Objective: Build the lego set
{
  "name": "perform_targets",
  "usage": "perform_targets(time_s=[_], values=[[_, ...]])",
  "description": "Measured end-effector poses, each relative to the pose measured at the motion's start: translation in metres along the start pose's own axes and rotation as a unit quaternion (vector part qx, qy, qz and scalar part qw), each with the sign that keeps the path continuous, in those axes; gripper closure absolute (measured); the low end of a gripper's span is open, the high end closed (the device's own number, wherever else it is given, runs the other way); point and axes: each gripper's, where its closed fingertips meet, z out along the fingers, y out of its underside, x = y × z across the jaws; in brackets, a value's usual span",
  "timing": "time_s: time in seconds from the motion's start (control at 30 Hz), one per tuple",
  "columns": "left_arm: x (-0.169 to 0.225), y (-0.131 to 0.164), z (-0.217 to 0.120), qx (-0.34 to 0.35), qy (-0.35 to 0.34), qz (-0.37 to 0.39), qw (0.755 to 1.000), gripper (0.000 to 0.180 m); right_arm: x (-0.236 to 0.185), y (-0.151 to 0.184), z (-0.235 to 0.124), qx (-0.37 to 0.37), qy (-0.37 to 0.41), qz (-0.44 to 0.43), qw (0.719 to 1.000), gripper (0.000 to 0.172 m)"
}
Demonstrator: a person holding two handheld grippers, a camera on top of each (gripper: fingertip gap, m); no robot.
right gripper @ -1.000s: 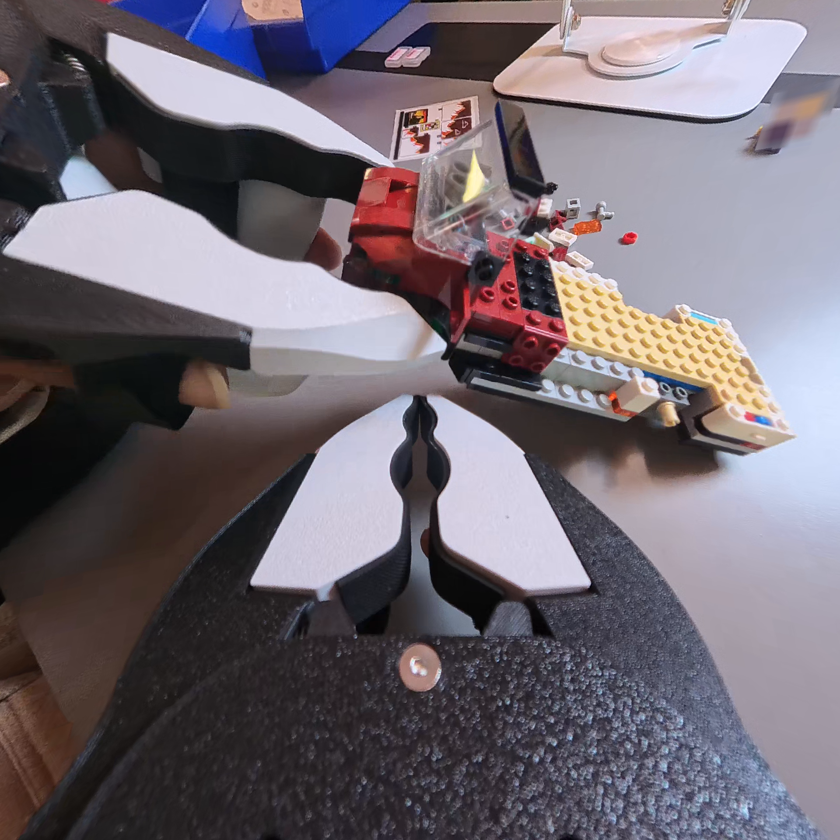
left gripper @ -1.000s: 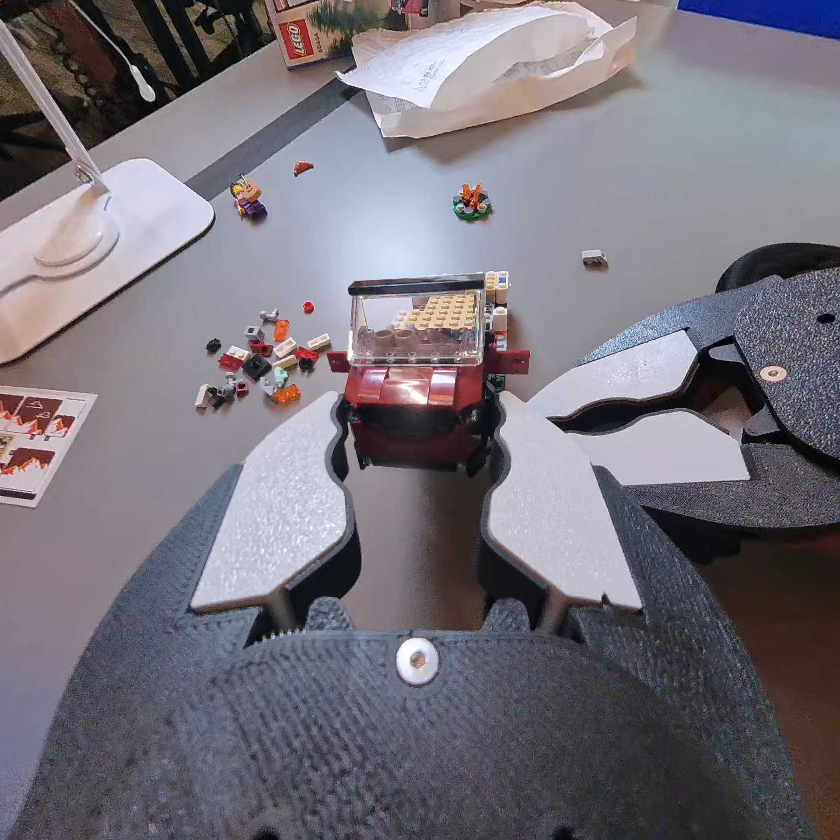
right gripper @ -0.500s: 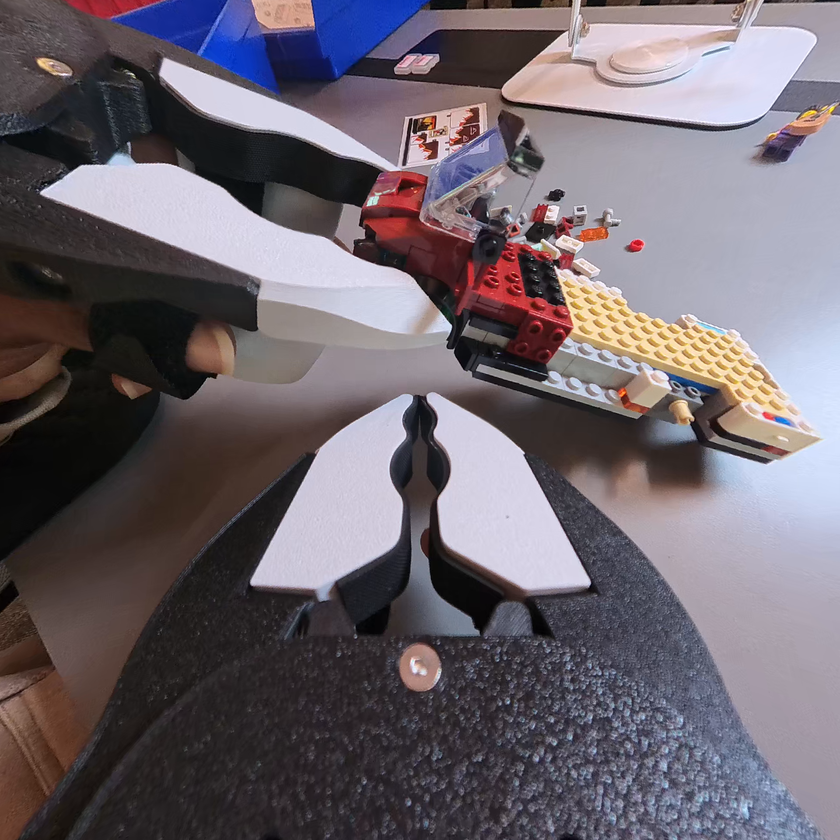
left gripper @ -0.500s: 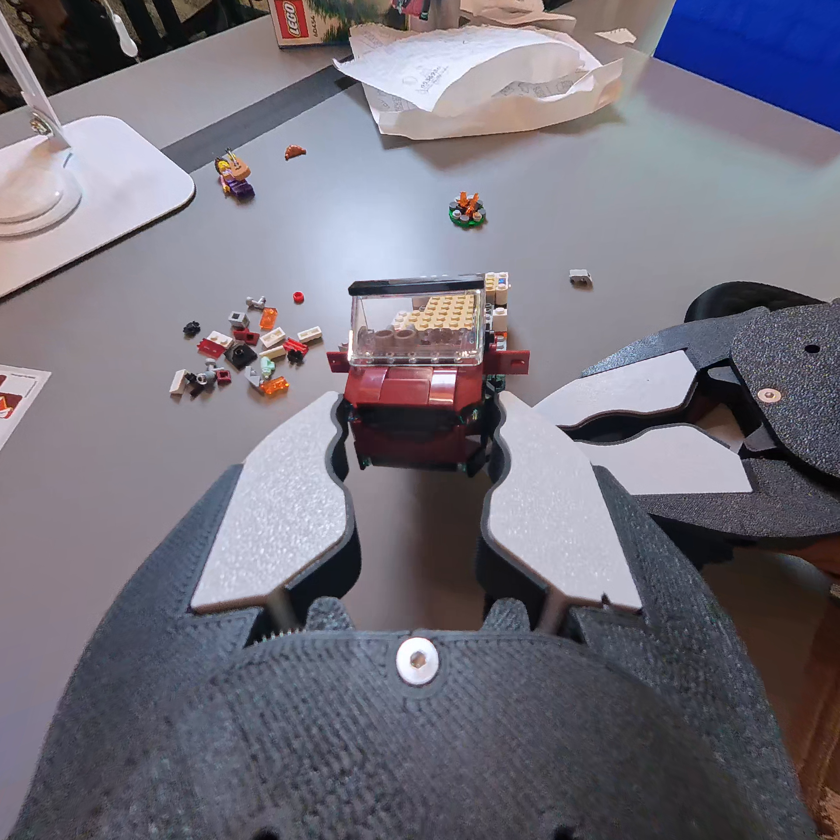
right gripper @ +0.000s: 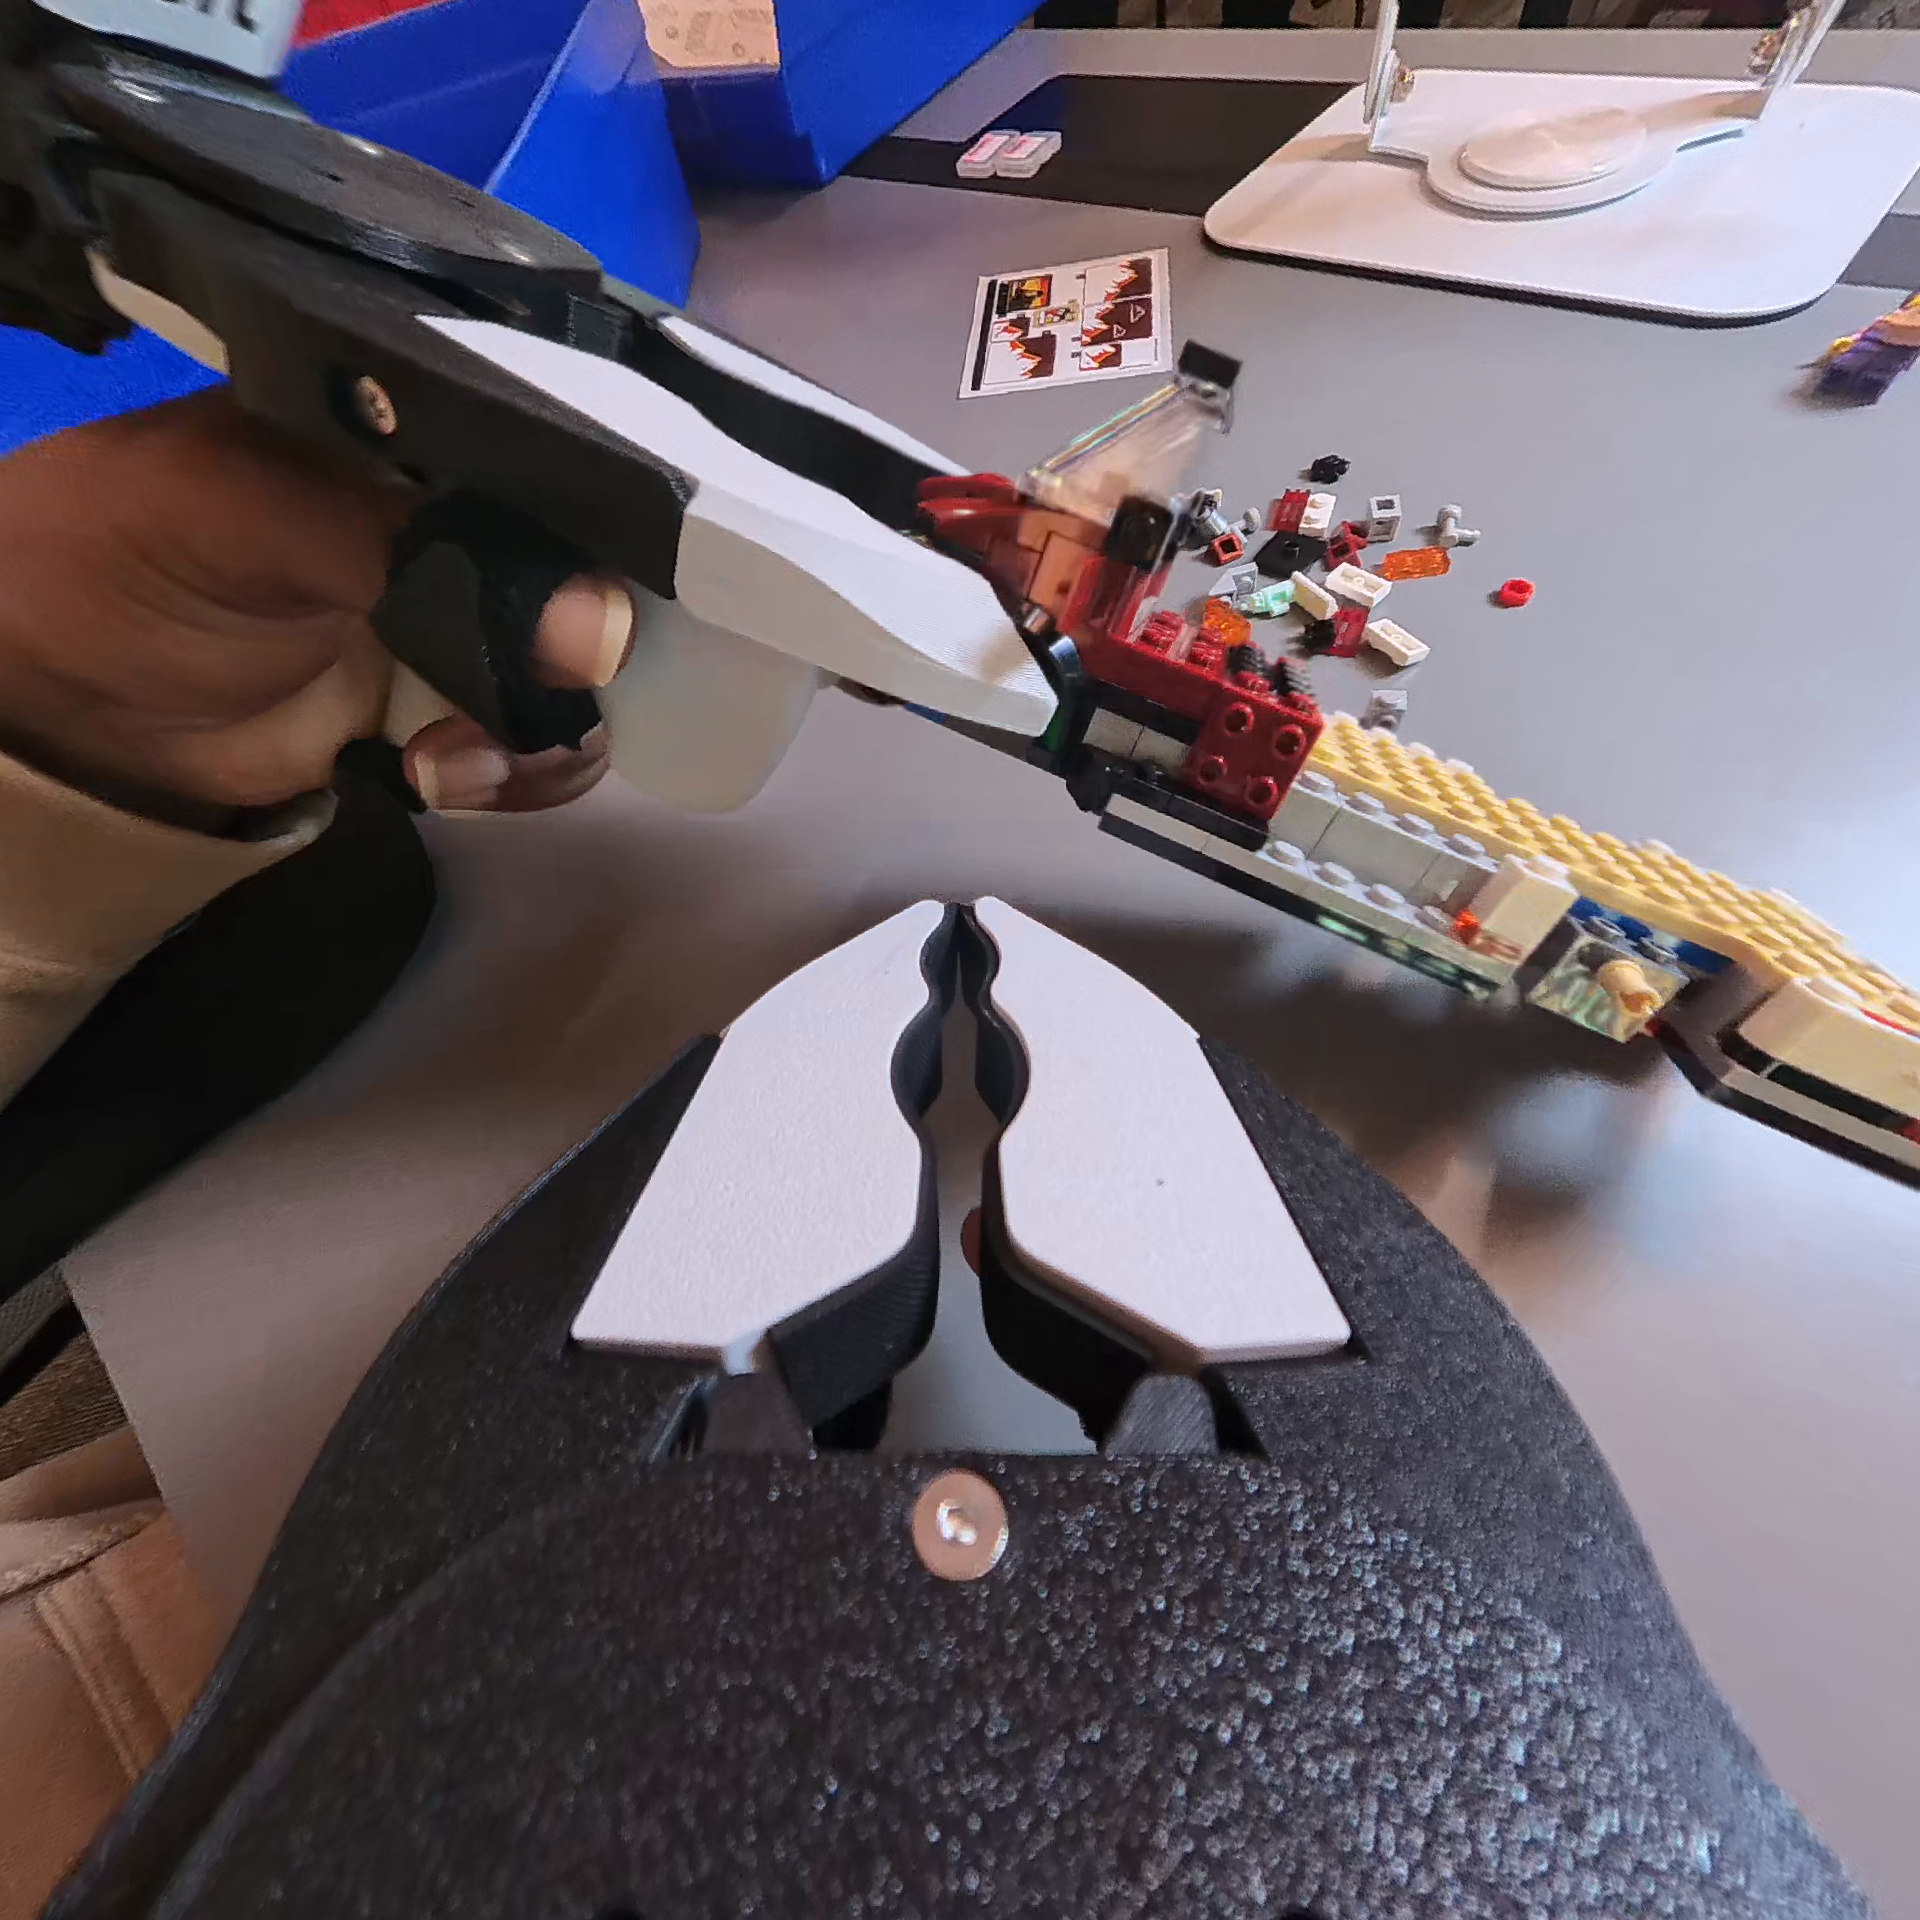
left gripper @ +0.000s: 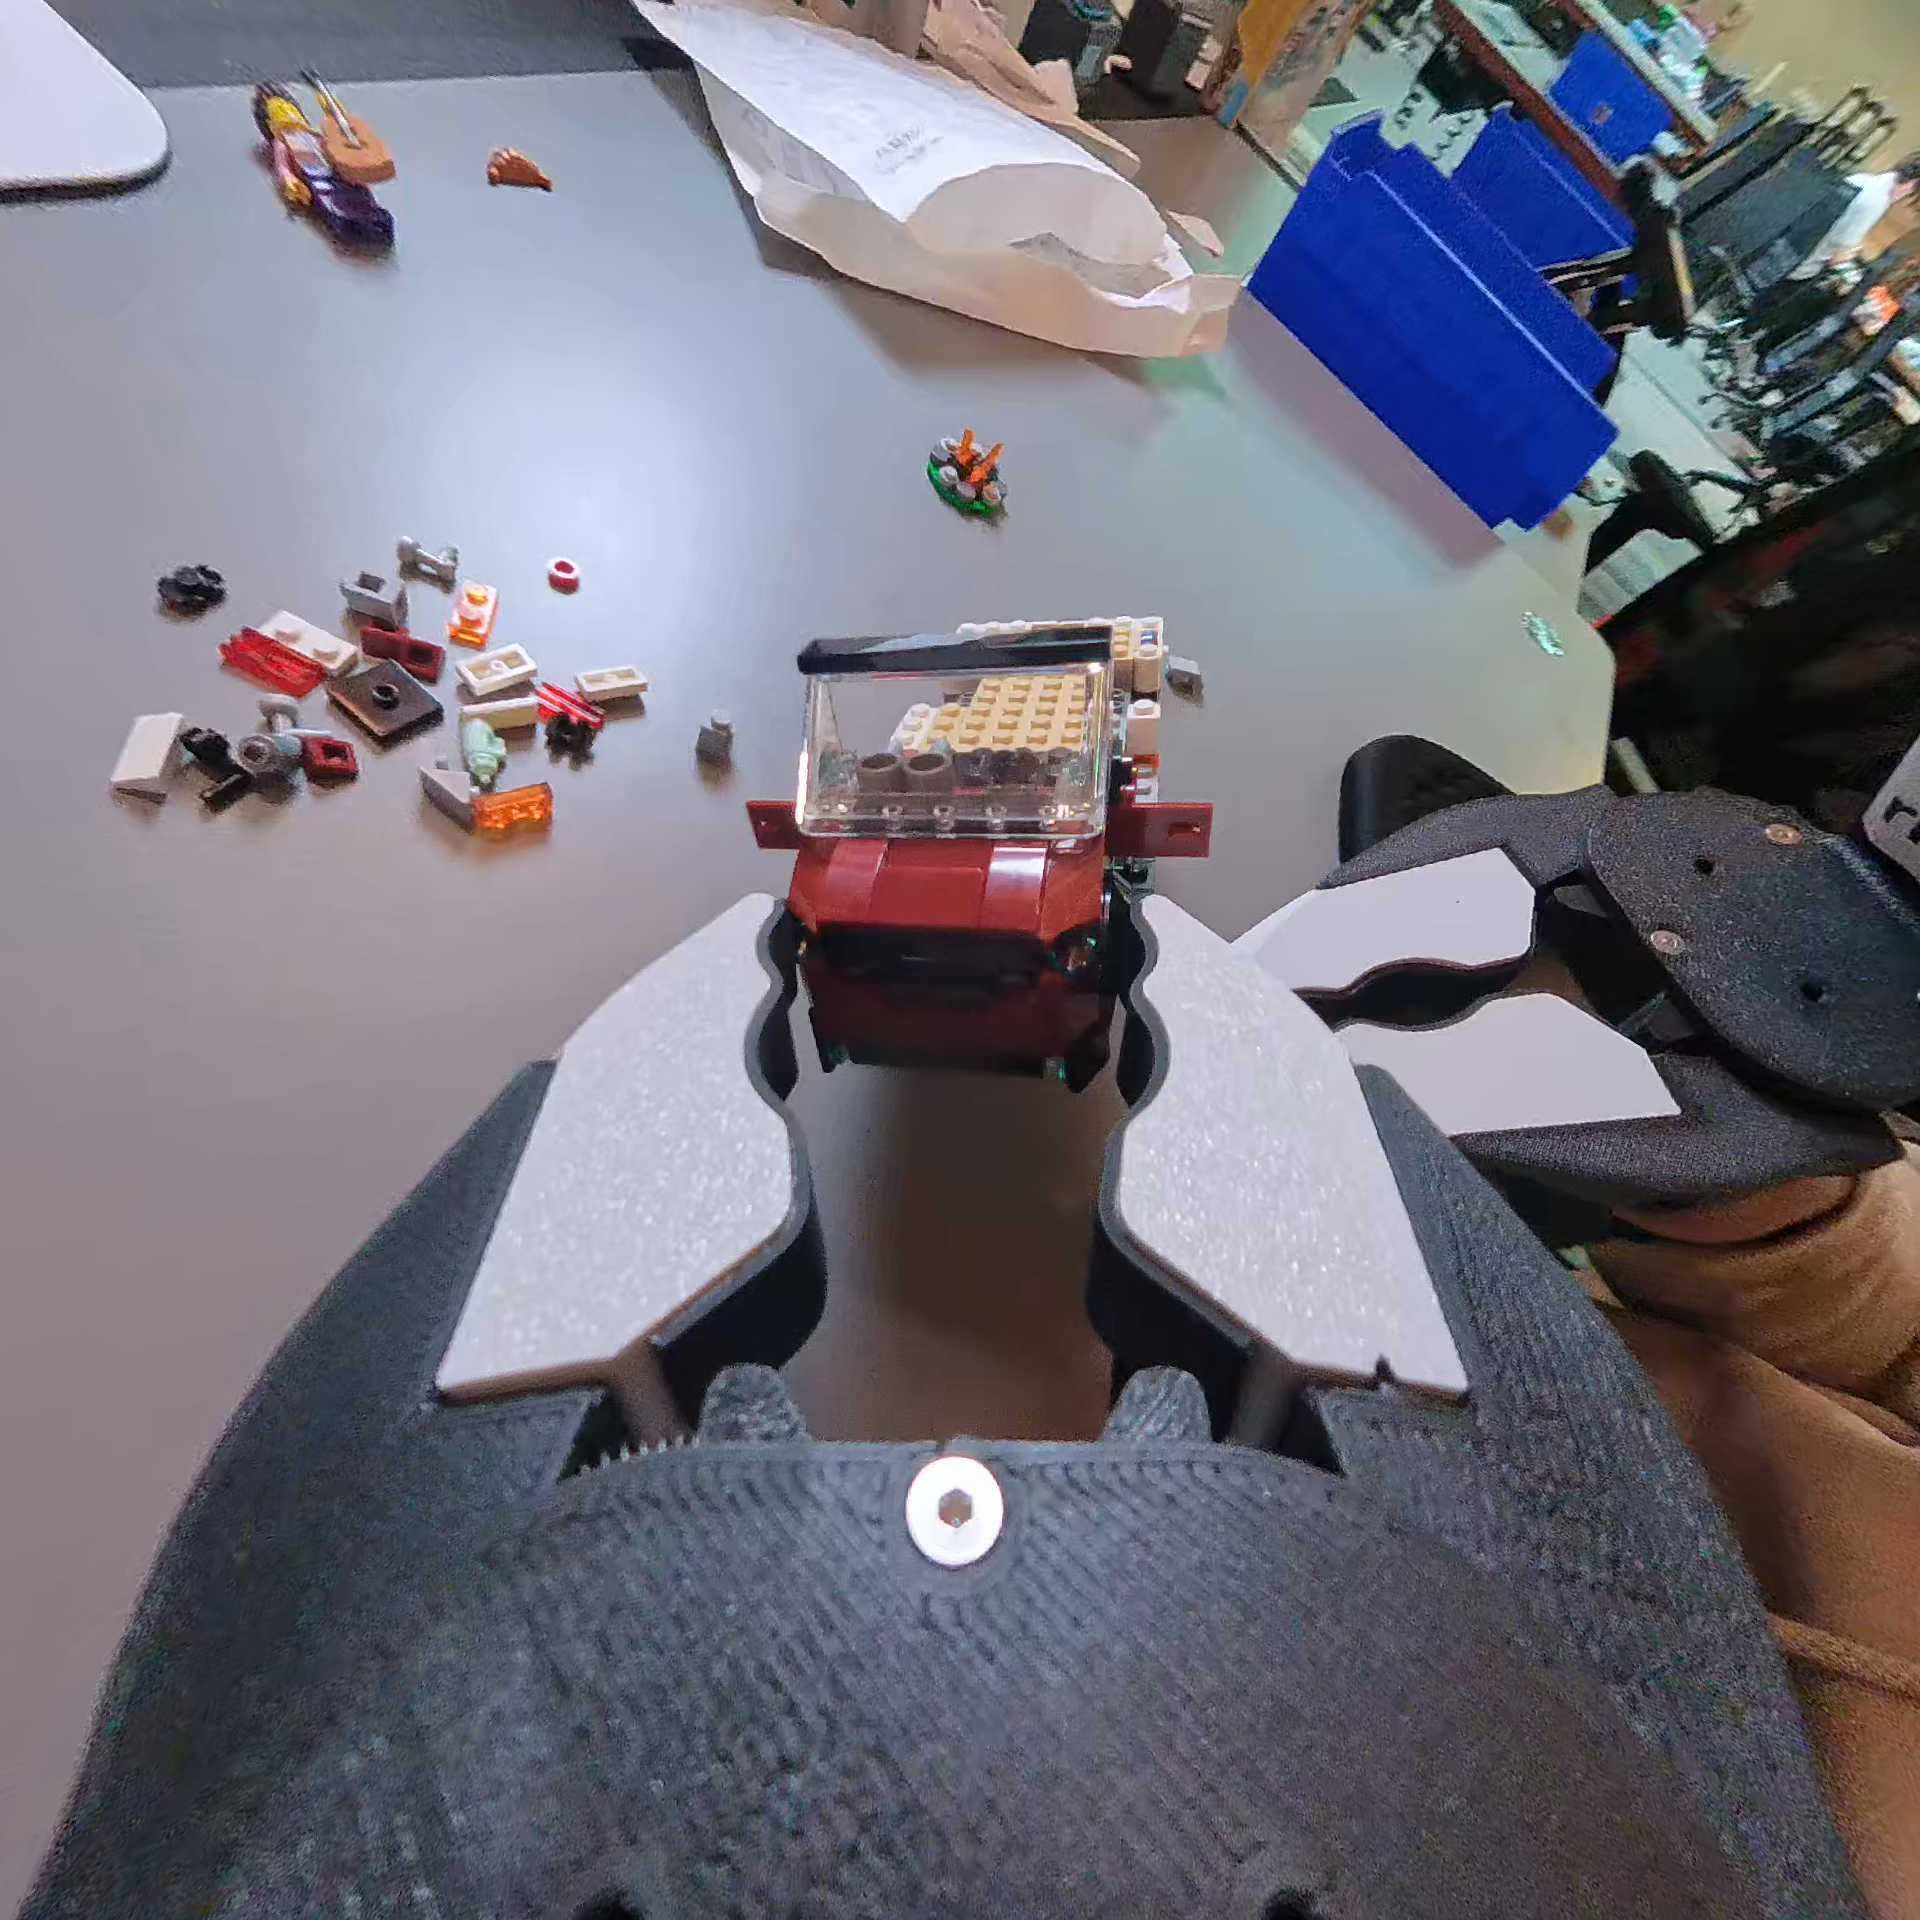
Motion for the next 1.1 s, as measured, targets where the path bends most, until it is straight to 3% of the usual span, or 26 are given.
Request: perform_targets(time_s=[0.13,0.47,0.57,0.63,0.73,0.93,1.1], values=[[-0.006,0.003,0.000,-0.002,0.049,-0.024,0.999,0.120,-0.003,0.000,0.001,0.002,-0.006,-0.002,1.000,0.172],[-0.005,0.006,0.003,-0.008,0.063,-0.015,0.998,0.120,-0.001,0.002,-0.001,0.002,-0.007,-0.001,1.000,0.171],[-0.004,0.008,0.003,-0.008,0.055,0.037,0.998,0.120,-0.001,0.003,-0.001,0.002,-0.007,-0.002,1.000,0.171],[-0.008,0.012,0.003,-0.017,0.027,0.125,0.992,0.120,-0.001,0.003,-0.001,0.002,-0.008,-0.002,1.000,0.171],[-0.022,0.030,0.005,-0.065,-0.034,0.260,0.963,0.120,-0.002,0.003,-0.002,0.004,-0.010,-0.004,1.000,0.172],[-0.039,0.056,0.007,-0.133,-0.037,0.276,0.951,0.119,-0.001,0.005,-0.003,0.003,-0.014,-0.005,1.000,0.172],[-0.043,0.056,0.004,-0.128,-0.038,0.271,0.953,0.119,-0.001,0.004,-0.007,0.009,-0.017,-0.007,1.000,0.171]])
